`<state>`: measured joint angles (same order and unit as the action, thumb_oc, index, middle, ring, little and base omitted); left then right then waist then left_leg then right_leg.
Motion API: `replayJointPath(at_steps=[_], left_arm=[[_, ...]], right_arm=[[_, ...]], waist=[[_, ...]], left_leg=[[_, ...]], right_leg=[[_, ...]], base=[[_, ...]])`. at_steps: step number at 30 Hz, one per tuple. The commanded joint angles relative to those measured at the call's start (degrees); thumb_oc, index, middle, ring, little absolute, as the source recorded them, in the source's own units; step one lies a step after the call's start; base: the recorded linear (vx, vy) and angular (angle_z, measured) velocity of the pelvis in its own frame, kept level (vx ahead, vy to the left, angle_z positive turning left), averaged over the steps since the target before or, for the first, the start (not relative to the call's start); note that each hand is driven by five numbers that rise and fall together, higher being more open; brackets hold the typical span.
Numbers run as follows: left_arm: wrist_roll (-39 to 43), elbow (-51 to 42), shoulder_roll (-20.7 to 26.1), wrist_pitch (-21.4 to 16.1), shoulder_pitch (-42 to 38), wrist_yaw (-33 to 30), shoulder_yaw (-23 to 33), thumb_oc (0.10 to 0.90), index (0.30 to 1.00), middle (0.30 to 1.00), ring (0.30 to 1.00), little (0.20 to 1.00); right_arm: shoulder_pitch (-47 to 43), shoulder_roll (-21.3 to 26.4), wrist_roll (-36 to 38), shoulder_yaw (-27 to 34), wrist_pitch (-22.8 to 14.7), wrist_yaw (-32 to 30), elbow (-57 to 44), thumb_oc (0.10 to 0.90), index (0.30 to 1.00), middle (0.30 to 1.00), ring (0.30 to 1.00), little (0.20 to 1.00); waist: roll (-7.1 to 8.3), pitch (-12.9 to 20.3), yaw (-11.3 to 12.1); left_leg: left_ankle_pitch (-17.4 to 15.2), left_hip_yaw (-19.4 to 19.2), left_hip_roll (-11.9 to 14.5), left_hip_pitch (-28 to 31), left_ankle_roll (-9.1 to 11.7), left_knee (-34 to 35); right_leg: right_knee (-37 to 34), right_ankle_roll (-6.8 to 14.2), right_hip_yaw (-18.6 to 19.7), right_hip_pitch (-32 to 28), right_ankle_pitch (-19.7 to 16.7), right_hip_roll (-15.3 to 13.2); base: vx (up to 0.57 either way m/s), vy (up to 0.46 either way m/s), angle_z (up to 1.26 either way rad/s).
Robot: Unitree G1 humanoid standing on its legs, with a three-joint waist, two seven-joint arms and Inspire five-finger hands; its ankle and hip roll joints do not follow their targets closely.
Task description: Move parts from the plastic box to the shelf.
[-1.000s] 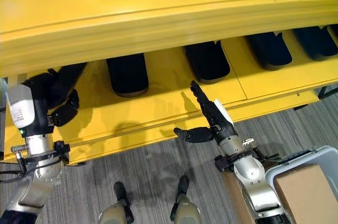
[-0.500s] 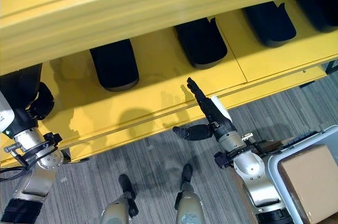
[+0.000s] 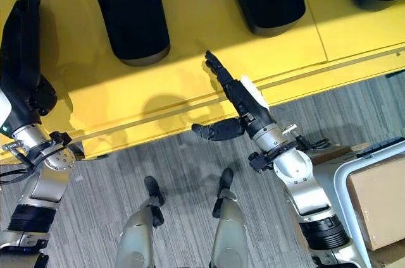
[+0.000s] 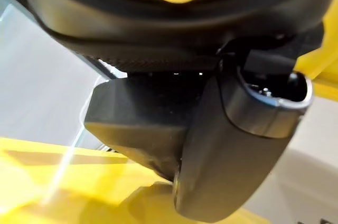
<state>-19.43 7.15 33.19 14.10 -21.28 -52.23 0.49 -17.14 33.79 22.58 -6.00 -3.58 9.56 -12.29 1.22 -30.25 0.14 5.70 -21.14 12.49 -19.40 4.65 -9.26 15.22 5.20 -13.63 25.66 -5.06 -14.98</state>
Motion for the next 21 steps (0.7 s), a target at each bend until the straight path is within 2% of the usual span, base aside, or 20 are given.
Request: replayJointPath(at_steps=[1,5,6,7,11,13,14,15,17,19,21], left_arm=[[2.4,-1.1,4.5,-0.6,0.0,-6.5,4.4,0.400,0.300,0.300,0.300,0.300],[3.8,0.6,3.6,-1.5,0.8,-6.4,5.2,0.400,0.300,0.300,0.300,0.300],[4.3,1.1,3.2,-3.5,0.5,-5.2,5.4,0.400,0.300,0.300,0.300,0.300],[4.3,1.6,3.1,-4.0,0.1,-4.1,5.1,0.400,0.300,0.300,0.300,0.300],[4.4,1.3,2.4,-3.3,-0.4,-2.4,3.7,0.400,0.300,0.300,0.300,0.300],[4.5,1.8,2.3,-2.8,-1.1,-2.0,3.0,0.400,0.300,0.300,0.300,0.300],[4.4,2.0,2.3,-2.5,-1.6,-1.9,2.6,0.400,0.300,0.300,0.300,0.300],[4.2,2.4,2.3,-2.3,-2.0,-1.7,2.3,0.400,0.300,0.300,0.300,0.300],[5.2,4.2,2.9,-2.7,-3.9,-0.6,1.7,0.400,0.300,0.300,0.300,0.300],[8.2,7.3,3.4,-6.0,-7.0,0.4,0.4,0.400,0.300,0.300,0.300,0.300],[8.6,9.2,3.3,-6.2,-8.6,0.7,-0.3,0.400,0.300,0.300,0.300,0.300]], right_arm=[[-3.9,-3.9,7.4,7.4,-9.8,3.4,-10.8,0.900,1.000,1.000,1.000,1.000],[-4.0,-5.8,10.2,8.8,-8.5,6.4,-13.8,0.900,1.000,1.000,1.000,1.000],[-4.4,-5.9,10.6,8.8,-8.2,6.0,-14.7,0.900,1.000,1.000,1.000,1.000],[-5.1,-5.9,9.9,8.9,-7.4,5.6,-15.0,0.900,1.000,1.000,1.000,1.000],[-6.6,-6.0,10.4,8.8,-5.6,7.4,-14.5,0.900,1.000,1.000,1.000,1.000],[-7.3,-5.9,10.5,8.1,-4.9,8.0,-14.2,0.900,1.000,1.000,1.000,1.000],[-7.6,-5.9,10.7,7.6,-4.6,8.1,-14.1,0.900,1.000,1.000,1.000,1.000],[-7.8,-5.8,11.6,7.3,-4.3,8.5,-13.9,0.900,1.000,1.000,1.000,1.000],[-8.6,-5.7,14.3,6.5,-2.6,10.1,-13.5,0.900,1.000,1.000,1.000,1.000],[-10.1,-5.9,19.1,4.8,0.7,11.5,-13.2,0.900,1.000,1.000,1.000,1.000],[-10.8,-6.3,18.3,3.7,0.8,13.1,-13.1,0.900,1.000,1.000,1.000,1.000]], waist=[[-0.23,0.5,-0.5],[-1.17,0.5,-0.9],[-1.38,0.5,-0.9],[-1.87,0.5,-1.0],[-2.66,0.5,-1.2],[-2.86,0.5,-1.2],[-2.87,0.5,-1.3],[-2.94,0.5,-1.3],[-3.04,0.5,-1.4],[-2.88,0.5,-1.7],[-2.77,0.5,-1.8]], left_leg=[[-2.4,6.4,-1.4,-4.3,0.2,-5.6],[-2.6,5.9,-1.8,-4.9,-0.2,-6.3],[-2.5,5.8,-1.7,-5.3,-0.2,-6.6],[-2.4,5.8,-1.7,-5.5,-0.2,-6.7],[-2.4,5.3,-1.7,-5.7,-0.3,-6.9],[-2.5,5.1,-1.6,-6.1,-0.4,-7.3],[-3.7,5.7,-1.7,-5.6,0.1,-7.8],[-2.8,5.1,-1.5,-6.3,-0.5,-8.0],[-4.2,5.7,-1.5,-6.3,0.0,-9.3],[-4.4,5.6,-1.2,-6.5,0.0,-10.4],[-4.7,5.7,-1.1,-6.4,-0.1,-11.2]], right_leg=[[6.9,-0.9,-3.6,-0.7,8.0,2.0],[7.9,-0.9,-3.6,0.2,8.1,1.3],[8.4,-0.9,-3.6,0.6,8.2,1.0],[8.8,-1.0,-3.5,0.8,8.4,0.8],[8.8,-1.0,-3.7,1.3,8.2,0.0],[9.3,-1.1,-3.6,1.8,8.3,-0.3],[9.9,-0.6,-3.0,1.4,9.4,-0.3],[10.0,-1.2,-3.5,2.1,8.5,-0.5],[11.7,-0.7,-2.8,2.3,10.0,-0.8],[12.7,-0.9,-2.6,2.6,10.2,-0.9],[13.1,-1.0,-2.7,2.5,10.3,-0.9]], base=[[-0.04,0.042,-0.01],[-0.03,0.024,-0.04],[-0.05,0.020,-0.01],[-0.04,0.031,0.03],[-0.03,0.035,0.04],[0.03,0.004,0.01],[0.00,0.000,0.00],[0.06,0.015,0.04],[0.02,0.016,0.06],[-0.01,0.006,0.06],[0.00,0.000,0.00]])
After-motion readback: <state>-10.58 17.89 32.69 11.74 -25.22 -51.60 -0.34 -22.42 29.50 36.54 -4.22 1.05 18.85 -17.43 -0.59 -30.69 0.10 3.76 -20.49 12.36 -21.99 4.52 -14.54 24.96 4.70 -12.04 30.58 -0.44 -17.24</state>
